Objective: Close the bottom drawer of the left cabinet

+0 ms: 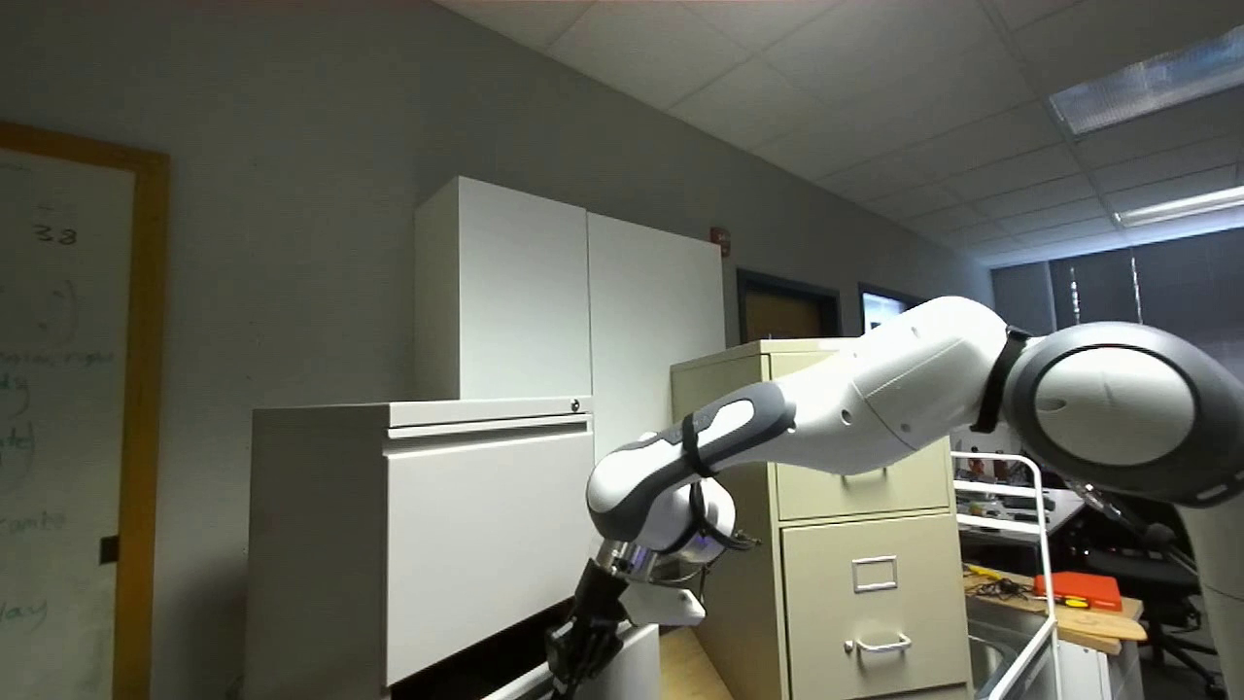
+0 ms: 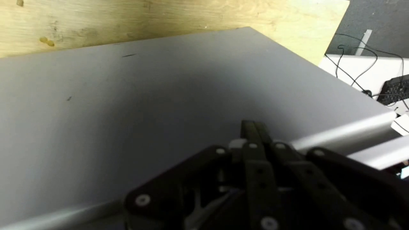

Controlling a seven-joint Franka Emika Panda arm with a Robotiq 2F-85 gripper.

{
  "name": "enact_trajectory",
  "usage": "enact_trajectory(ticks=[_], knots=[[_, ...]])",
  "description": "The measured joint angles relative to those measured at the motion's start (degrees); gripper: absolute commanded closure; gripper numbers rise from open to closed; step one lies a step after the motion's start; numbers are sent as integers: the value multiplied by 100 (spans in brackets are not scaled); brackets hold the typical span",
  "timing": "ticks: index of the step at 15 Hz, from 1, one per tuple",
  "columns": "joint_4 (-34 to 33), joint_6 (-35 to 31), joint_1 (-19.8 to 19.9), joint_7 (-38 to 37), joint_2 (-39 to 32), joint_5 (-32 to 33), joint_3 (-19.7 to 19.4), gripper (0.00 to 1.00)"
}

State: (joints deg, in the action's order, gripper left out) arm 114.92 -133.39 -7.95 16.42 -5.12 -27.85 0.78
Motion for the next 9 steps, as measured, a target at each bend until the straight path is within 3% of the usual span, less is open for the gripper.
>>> enact_trajectory(ticks=[9], knots=[[-2221,556,312,-90,-1610,-208,278,100]])
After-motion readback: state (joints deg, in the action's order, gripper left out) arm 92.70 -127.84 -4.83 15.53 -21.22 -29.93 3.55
